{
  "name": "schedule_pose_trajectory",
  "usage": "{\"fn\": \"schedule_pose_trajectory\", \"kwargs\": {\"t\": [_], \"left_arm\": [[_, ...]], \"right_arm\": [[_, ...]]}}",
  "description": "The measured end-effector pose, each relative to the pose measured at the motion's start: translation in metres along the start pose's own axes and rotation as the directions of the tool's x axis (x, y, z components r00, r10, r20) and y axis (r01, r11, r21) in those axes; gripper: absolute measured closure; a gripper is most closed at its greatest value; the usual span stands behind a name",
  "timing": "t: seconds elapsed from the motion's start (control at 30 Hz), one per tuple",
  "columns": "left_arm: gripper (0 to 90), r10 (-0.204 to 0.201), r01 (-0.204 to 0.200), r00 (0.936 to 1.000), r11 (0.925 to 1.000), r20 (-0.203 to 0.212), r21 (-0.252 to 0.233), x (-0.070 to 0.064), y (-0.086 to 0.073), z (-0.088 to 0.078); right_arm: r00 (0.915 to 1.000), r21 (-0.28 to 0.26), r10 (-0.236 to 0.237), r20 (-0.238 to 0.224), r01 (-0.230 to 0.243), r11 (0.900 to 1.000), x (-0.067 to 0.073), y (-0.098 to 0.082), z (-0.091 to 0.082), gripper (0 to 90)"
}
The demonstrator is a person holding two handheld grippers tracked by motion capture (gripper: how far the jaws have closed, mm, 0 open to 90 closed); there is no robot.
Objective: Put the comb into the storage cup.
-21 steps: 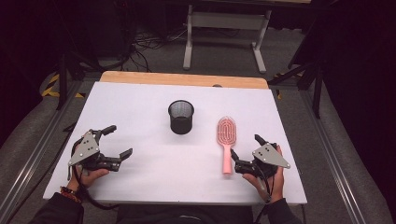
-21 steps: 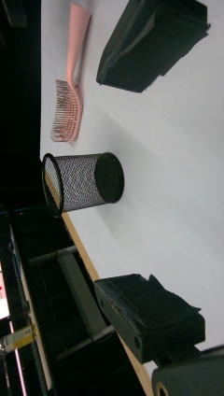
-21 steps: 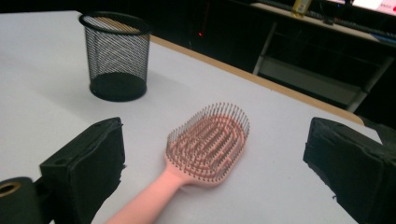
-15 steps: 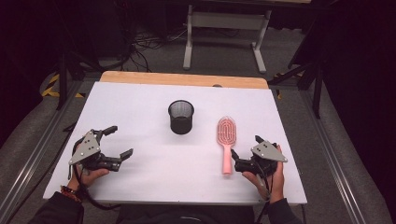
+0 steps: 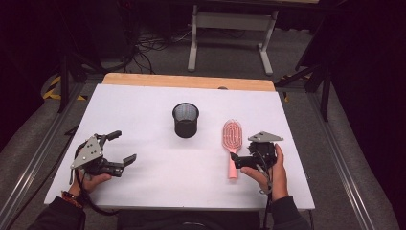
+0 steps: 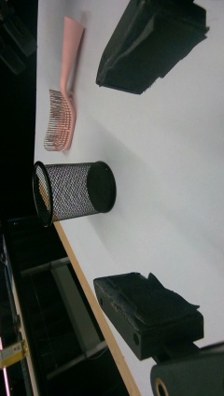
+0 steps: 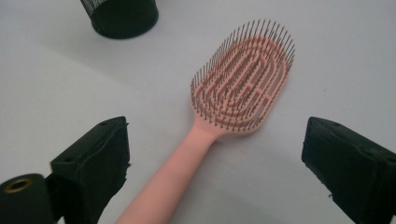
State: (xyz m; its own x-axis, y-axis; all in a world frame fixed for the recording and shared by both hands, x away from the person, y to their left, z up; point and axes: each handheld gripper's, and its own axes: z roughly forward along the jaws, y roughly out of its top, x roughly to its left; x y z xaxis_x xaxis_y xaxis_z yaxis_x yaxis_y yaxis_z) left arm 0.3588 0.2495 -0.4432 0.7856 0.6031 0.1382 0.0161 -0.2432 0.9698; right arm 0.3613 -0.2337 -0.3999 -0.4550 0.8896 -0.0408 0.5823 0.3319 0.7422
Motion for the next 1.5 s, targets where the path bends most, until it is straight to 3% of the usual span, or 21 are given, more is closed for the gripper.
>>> {"fn": "schedule_pose_trajectory", "kwargs": {"t": [0.03, 0.1, 0.13, 0.2, 0.3, 0.33, 0.5, 0.53, 0.73, 0.83, 0.93, 1.0, 1.17, 1.23, 1.3, 1.37, 1.5], "left_arm": [[6.5, -0.002, 0.002, 1.0, 1.0, -0.005, -0.002, 0.001, 0.0, 0.0], [6.6, -0.017, 0.017, 0.9998, 0.9998, -0.007, -0.006, 0.002, 0.0, -0.001], [6.6, -0.016, 0.016, 0.9998, 0.9999, -0.01, -0.007, 0.002, 0.0, -0.001], [6.9, -0.018, 0.018, 0.9998, 0.9998, -0.012, -0.004, 0.001, 0.0, -0.002], [7.1, -0.015, 0.015, 0.9999, 0.9999, -0.005, -0.007, 0.0, 0.001, -0.001], [7.1, -0.015, 0.015, 0.9999, 0.9999, -0.001, -0.003, 0.0, 0.001, 0.0], [7.1, -0.03, 0.03, 0.9993, 0.9995, 0.024, -0.009, 0.001, 0.0, 0.001], [7.1, -0.029, 0.029, 0.9992, 0.9995, 0.027, -0.008, 0.0, 0.0, 0.0], [7.3, -0.031, 0.031, 0.9989, 0.9995, 0.034, -0.009, 0.0, 0.0, 0.001], [7.4, -0.033, 0.033, 0.9986, 0.9995, 0.042, -0.003, -0.001, 0.001, 0.002], [7.4, -0.037, 0.037, 0.998, 0.9993, 0.052, -0.002, -0.002, 0.001, 0.003], [7.1, -0.036, 0.036, 0.9981, 0.9993, 0.05, 0.004, 0.0, 0.001, 0.002], [7.1, -0.063, 0.063, 0.9968, 0.998, 0.049, -0.006, 0.002, 0.0, -0.002], [7.1, -0.074, 0.074, 0.996, 0.9972, 0.051, -0.007, 0.002, -0.001, -0.003], [7.2, -0.084, 0.084, 0.9951, 0.9964, 0.052, -0.004, 0.003, -0.002, -0.003], [7.3, -0.083, 0.083, 0.9953, 0.9965, 0.051, -0.002, 0.003, -0.002, -0.003], [7.4, -0.084, 0.084, 0.995, 0.9964, 0.054, -0.002, 0.004, -0.002, -0.003]], "right_arm": [[1.0, 0.026, 0.008, -0.001, -0.007, 1.0, 0.001, 0.003, 0.002, 9.1], [0.9982, 0.092, 0.036, -0.048, -0.031, 0.995, 0.005, 0.011, 0.01, 12.7], [0.9965, 0.15, 0.065, -0.052, -0.057, 0.987, 0.006, 0.015, 0.017, 13.7], [0.9945, 0.205, 0.091, -0.052, -0.079, 0.976, 0.005, 0.021, 0.025, 14.2], [0.9919, 0.291, 0.127, 0.005, -0.123, 0.949, 0.004, 0.028, 0.037, 14.6], [0.9884, 0.322, 0.148, 0.036, -0.151, 0.935, 0.003, 0.031, 0.041, 15.1], [0.9755, 0.383, 0.177, 0.13, -0.214, 0.898, 0.001, 0.033, 0.055, 18.3], [0.9722, 0.414, 0.185, 0.143, -0.229, 0.881, 0.0, 0.033, 0.062, 18.8], [0.969, 0.46, 0.196, 0.15, -0.244, 0.854, 0.001, 0.029, 0.079, 20.5], [0.9669, 0.454, 0.183, 0.178, -0.245, 0.857, 0.005, 0.027, 0.082, 23.1], [0.9641, 0.445, 0.184, 0.191, -0.253, 0.859, 0.006, 0.028, 0.08, 31.5], [0.955, 0.431, 0.22, 0.199, -0.287, 0.855, 0.005, 0.03, 0.078, 47.8], [0.9458, 0.39, 0.238, 0.221, -0.31, 0.867, 0.001, 0.026, 0.074, 67.8], [0.9451, 0.379, 0.254, 0.206, -0.316, 0.87, -0.002, 0.023, 0.072, 69.1], [0.9475, 0.363, 0.256, 0.191, -0.311, 0.878, -0.004, 0.021, 0.07, 69.6], [0.9555, 0.356, 0.237, 0.175, -0.286, 0.889, -0.004, 0.019, 0.069, 69.8], [0.9566, 0.315, 0.246, 0.155, -0.284, 0.905, -0.007, 0.015, 0.066, 69.8]]}}
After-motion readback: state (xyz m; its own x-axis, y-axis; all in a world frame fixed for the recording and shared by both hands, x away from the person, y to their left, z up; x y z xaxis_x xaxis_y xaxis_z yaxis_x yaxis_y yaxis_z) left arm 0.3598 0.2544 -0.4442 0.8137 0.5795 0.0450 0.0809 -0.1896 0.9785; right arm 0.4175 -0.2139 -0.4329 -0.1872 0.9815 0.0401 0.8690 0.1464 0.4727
